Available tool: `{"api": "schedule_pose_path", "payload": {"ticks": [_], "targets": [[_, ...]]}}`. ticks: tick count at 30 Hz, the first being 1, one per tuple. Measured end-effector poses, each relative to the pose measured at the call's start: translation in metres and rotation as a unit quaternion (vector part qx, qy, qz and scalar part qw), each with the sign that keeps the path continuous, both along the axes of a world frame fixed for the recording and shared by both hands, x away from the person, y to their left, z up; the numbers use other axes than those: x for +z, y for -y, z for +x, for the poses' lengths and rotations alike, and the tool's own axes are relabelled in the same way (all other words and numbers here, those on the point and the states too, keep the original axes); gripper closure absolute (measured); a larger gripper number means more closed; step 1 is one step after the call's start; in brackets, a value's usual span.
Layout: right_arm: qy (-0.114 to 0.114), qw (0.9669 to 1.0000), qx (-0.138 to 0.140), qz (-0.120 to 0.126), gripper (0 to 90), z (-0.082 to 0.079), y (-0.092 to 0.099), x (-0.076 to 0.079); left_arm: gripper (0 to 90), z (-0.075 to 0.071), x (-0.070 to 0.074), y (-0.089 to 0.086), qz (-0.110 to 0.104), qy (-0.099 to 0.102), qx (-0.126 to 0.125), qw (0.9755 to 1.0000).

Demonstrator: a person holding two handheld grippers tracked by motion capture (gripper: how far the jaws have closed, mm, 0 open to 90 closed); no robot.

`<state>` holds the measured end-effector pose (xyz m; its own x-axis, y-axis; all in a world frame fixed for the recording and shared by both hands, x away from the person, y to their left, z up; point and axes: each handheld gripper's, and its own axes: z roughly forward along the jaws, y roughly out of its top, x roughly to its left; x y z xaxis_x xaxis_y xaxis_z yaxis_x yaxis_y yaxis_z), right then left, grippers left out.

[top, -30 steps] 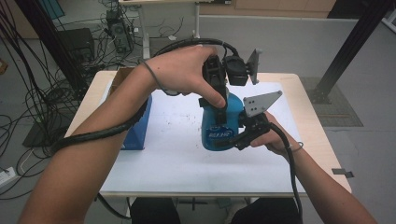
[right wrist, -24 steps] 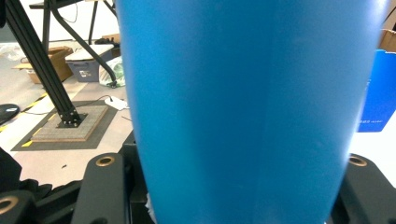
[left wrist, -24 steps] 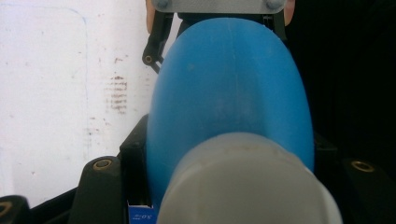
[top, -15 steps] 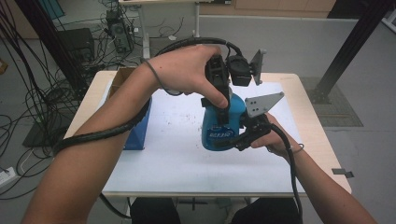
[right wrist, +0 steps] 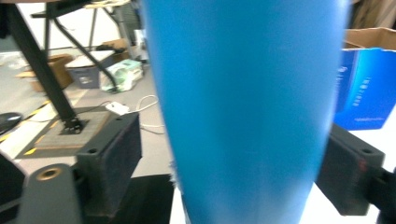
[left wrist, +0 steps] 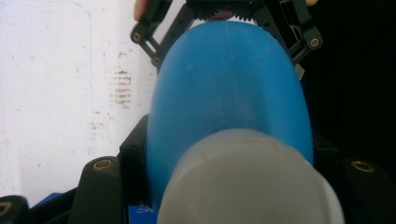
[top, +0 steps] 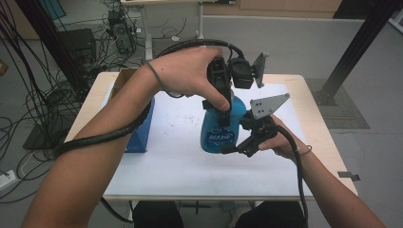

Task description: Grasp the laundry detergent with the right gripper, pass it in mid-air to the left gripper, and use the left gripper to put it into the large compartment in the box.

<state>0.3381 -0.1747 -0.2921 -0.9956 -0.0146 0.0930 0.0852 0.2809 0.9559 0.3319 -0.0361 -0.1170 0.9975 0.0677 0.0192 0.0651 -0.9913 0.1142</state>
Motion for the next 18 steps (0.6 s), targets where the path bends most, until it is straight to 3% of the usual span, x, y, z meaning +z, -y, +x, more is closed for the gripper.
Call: {"api": "schedule_pose_path", "payload": {"ticks": [4,10,18], "targets": [[-0.002,1.0,-0.007,-0.006,3.6,0.0008,-0.0008,-0.0012,38.1,0.0004,-0.0005,-0.0011,-0.001,-0.001,0.001,1.0],[0.004,0.9999,-0.011,-0.004,1.9,0.0011,0.0002,0.0,38.1,0.0003,-0.0006,-0.0011,-0.001,0.0,0.0,1.0],[0.008,0.9991,-0.01,-0.04,2.3,-0.0004,0.0003,0.0007,38.0,0.0026,-0.001,-0.0021,-0.001,0.0,0.007,1.0]]}}
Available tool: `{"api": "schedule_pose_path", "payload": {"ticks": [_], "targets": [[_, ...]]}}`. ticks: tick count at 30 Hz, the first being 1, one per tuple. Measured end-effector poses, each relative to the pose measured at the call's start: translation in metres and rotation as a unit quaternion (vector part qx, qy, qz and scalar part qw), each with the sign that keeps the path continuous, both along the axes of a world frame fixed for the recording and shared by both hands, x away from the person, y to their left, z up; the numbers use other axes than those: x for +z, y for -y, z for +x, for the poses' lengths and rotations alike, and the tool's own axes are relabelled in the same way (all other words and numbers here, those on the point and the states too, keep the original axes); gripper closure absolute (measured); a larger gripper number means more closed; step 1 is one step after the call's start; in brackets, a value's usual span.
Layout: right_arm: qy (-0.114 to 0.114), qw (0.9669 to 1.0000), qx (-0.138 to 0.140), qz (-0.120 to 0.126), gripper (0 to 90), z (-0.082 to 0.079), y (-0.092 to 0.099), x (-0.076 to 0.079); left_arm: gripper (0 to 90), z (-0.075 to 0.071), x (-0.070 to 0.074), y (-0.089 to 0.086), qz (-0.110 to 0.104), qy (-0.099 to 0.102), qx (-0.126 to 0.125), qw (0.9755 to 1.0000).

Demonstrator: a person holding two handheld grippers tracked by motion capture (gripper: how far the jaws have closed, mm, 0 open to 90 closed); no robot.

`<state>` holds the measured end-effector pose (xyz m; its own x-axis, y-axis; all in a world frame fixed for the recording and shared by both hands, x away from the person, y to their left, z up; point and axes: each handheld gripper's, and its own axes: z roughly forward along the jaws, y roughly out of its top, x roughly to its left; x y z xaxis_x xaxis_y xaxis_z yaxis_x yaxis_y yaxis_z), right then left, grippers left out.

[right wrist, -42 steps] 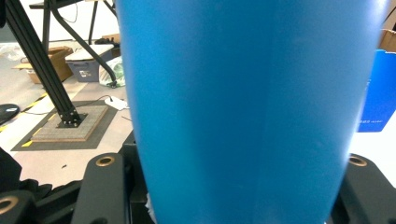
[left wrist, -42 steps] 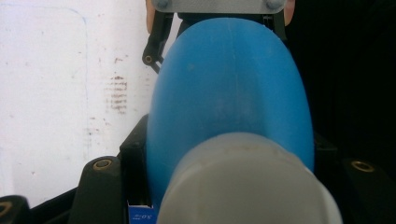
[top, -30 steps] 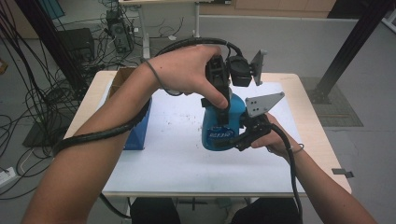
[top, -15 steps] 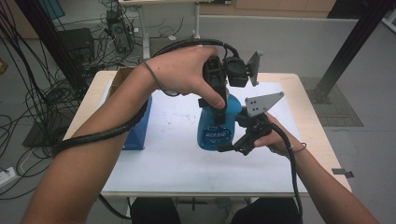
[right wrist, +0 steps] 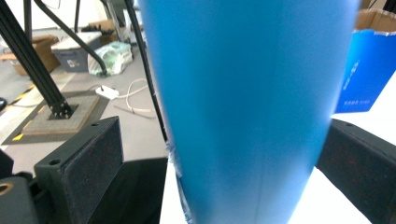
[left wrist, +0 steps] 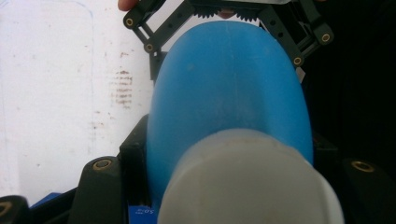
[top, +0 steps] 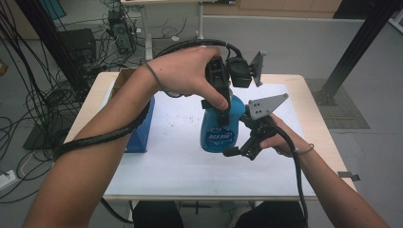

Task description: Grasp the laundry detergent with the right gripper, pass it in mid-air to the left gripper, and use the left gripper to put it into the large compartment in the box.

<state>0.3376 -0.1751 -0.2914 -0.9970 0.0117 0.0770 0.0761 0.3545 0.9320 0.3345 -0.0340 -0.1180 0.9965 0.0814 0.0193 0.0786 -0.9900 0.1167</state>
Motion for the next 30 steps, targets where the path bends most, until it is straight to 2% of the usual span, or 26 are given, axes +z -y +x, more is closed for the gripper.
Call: {"api": "schedule_pose_path", "payload": {"ticks": [8,13,15,18,21,22,23,26,30], "targets": [[-0.009,0.999,-0.005,-0.044,3.2,0.001,0.008,0.0,38.0,0.001,-0.001,-0.002,0.001,-0.005,0.004,1.0],[-0.015,0.9972,-0.013,-0.073,3.2,0.001,0.014,0.001,38.0,0.003,-0.001,-0.004,0.003,-0.002,0.012,0.9999],[-0.018,0.9954,-0.014,-0.093,4.1,0.002,0.016,0.001,38.0,0.003,-0.001,-0.005,0.005,-0.002,0.013,0.9999],[-0.024,0.9914,-0.012,-0.128,4.2,0.002,0.016,0.001,38.0,0.004,-0.001,-0.007,0.005,-0.004,0.016,0.9998],[-0.03,0.986,-0.013,-0.164,4.2,0.002,0.016,0.0,38.0,0.004,-0.001,-0.009,0.005,-0.004,0.019,0.9998],[-0.034,0.9839,-0.013,-0.175,4.3,0.002,0.016,-0.001,38.0,0.004,-0.001,-0.009,0.006,-0.003,0.02,0.9998],[-0.035,0.9802,-0.016,-0.194,4.2,0.002,0.016,-0.001,38.0,0.004,-0.001,-0.01,0.007,-0.003,0.02,0.9998],[-0.037,0.974,-0.019,-0.223,4.2,0.002,0.017,-0.003,38.0,0.005,0.0,-0.011,0.007,-0.005,0.023,0.9997],[-0.042,0.9639,-0.022,-0.262,3.9,0.002,0.019,-0.006,38.0,0.006,0.0,-0.014,0.005,-0.007,0.027,0.9996]]}}
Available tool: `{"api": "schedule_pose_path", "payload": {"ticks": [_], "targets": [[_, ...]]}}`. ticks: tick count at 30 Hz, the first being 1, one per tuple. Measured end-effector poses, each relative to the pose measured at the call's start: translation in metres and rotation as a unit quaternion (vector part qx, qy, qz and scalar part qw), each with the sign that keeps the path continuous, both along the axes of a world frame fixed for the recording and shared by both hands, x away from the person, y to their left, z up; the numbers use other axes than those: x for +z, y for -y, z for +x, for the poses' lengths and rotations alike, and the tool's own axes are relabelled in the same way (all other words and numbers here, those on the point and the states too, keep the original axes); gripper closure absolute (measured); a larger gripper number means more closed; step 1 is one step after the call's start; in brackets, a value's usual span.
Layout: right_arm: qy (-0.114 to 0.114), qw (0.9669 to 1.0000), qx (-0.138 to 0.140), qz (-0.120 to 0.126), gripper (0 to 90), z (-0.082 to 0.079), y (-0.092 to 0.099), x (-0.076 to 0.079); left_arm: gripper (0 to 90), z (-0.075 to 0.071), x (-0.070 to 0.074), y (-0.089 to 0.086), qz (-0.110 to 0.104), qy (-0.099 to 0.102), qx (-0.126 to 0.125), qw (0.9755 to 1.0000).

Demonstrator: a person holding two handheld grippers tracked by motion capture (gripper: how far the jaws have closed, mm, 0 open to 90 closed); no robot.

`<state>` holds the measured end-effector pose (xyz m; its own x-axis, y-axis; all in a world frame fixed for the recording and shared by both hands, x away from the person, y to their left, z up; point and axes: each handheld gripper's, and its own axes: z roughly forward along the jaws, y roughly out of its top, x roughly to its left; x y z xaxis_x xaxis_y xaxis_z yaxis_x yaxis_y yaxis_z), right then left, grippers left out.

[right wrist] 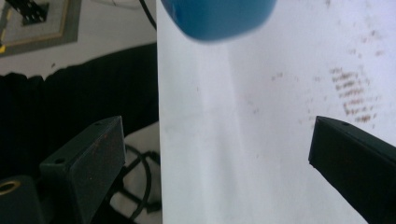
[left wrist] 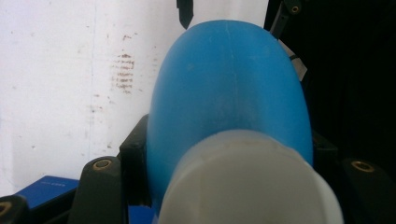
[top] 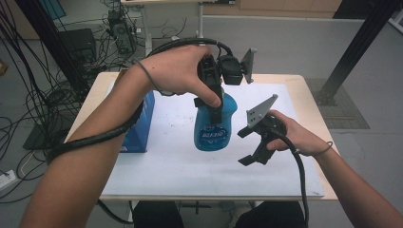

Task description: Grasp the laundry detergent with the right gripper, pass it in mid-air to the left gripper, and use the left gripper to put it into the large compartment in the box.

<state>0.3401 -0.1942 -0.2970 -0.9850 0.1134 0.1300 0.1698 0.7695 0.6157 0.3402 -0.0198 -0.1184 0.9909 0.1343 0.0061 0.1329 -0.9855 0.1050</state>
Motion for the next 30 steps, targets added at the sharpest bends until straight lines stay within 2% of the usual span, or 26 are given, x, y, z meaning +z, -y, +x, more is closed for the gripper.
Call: {"api": "schedule_pose_path", "payload": {"ticks": [3,6,10,14,19,22,23,28,30], "targets": [[-0.003,0.9994,-0.006,-0.033,3.8,0.001,0.002,-0.004,38.0,0.001,0.001,-0.002,-0.001,0.0,0.005,1.0],[-0.005,0.9986,-0.012,-0.052,3.7,0.002,0.004,-0.007,38.0,0.001,0.0,-0.005,0.0,0.002,0.008,1.0],[-0.004,0.9958,-0.027,-0.087,3.7,0.006,0.009,-0.015,38.0,0.002,-0.001,-0.008,0.001,0.001,0.014,0.9999],[-0.01,0.993,-0.045,-0.109,3.6,0.011,0.017,-0.023,38.0,0.001,0.0,-0.013,0.002,0.003,0.021,0.9998],[-0.011,0.9895,-0.074,-0.123,3.7,0.018,0.027,-0.03,38.0,0.002,-0.001,-0.02,0.002,0.005,0.031,0.9995],[-0.009,0.9862,-0.097,-0.134,3.8,0.024,0.034,-0.034,38.0,0.004,0.0,-0.024,0.001,0.005,0.039,0.9992],[-0.012,0.9837,-0.109,-0.143,3.8,0.027,0.037,-0.036,38.0,0.004,0.0,-0.025,0.0,0.005,0.041,0.9991],[-0.022,0.9751,-0.152,-0.16,3.6,0.037,0.051,-0.044,37.9,0.007,0.001,-0.031,-0.003,0.008,0.052,0.9986],[-0.025,0.9727,-0.163,-0.163,3.7,0.04,0.055,-0.047,38.0,0.008,0.002,-0.033,-0.005,0.01,0.057,0.9983]]}}
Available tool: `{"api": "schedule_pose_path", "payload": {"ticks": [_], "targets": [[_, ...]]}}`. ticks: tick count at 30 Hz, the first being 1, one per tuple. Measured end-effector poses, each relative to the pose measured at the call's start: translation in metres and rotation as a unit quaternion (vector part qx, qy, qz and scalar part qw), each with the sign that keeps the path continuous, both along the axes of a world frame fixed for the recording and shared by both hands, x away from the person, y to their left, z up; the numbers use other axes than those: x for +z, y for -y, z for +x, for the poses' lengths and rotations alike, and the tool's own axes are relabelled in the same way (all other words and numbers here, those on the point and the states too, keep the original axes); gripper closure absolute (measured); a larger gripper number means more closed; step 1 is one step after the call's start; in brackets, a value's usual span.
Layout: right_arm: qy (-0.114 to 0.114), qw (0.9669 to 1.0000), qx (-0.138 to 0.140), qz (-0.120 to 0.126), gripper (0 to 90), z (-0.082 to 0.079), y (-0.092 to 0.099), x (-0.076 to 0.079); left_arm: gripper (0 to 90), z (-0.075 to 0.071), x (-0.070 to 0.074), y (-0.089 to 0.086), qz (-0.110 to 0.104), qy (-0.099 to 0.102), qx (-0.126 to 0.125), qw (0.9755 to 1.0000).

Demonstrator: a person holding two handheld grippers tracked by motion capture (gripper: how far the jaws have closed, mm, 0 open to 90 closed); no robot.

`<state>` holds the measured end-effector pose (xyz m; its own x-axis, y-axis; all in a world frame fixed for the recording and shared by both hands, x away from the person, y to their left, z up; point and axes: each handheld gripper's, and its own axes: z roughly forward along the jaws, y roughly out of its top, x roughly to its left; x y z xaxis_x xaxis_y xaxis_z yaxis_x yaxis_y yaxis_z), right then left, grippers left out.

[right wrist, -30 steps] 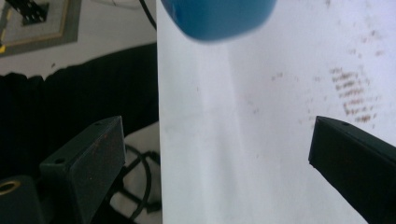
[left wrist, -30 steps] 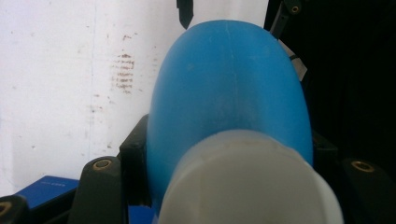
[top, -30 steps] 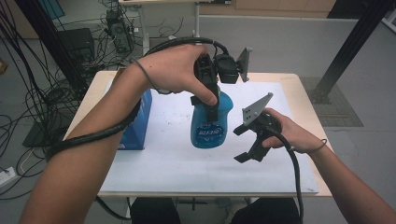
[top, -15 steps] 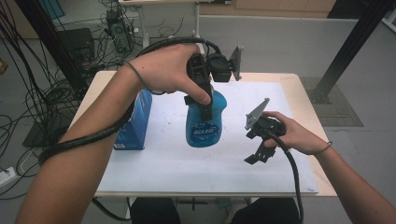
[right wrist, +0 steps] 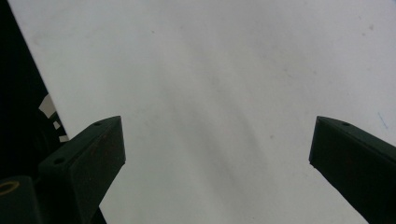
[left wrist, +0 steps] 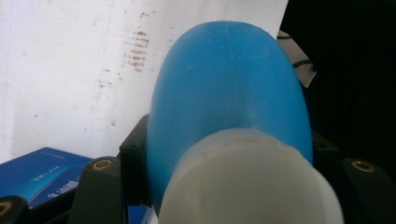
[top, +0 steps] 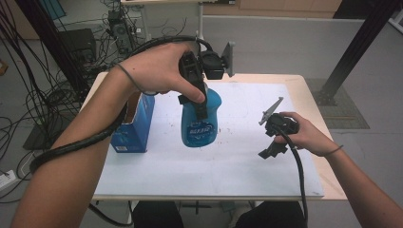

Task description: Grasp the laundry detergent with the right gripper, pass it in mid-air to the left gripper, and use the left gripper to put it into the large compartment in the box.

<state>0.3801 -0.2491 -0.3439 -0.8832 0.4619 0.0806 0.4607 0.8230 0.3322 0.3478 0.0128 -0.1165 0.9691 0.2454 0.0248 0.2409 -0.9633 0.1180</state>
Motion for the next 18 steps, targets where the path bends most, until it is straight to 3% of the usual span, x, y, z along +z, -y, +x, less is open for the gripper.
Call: {"api": "schedule_pose_path", "payload": {"ticks": [5,8,12,16,18], "targets": [[-0.005,0.9996,-0.021,-0.015,3.9,0.005,0.008,-0.008,38.0,0.004,0.002,-0.005,0.0,0.002,0.023,0.9997],[-0.008,0.9994,-0.028,-0.016,4.0,0.007,0.01,-0.01,38.0,0.008,0.004,-0.008,-0.004,0.007,0.052,0.9986],[-0.009,0.9993,-0.031,-0.017,3.9,0.007,0.011,-0.012,38.0,0.015,0.008,-0.013,-0.005,0.018,0.091,0.9957],[-0.006,0.9994,-0.032,-0.016,3.8,0.008,0.011,-0.012,38.0,0.025,0.014,-0.021,-0.014,0.021,0.139,0.9899],[-0.006,0.9993,-0.033,-0.016,3.8,0.009,0.011,-0.012,38.0,0.028,0.016,-0.024,-0.012,0.022,0.148,0.9887]]}}
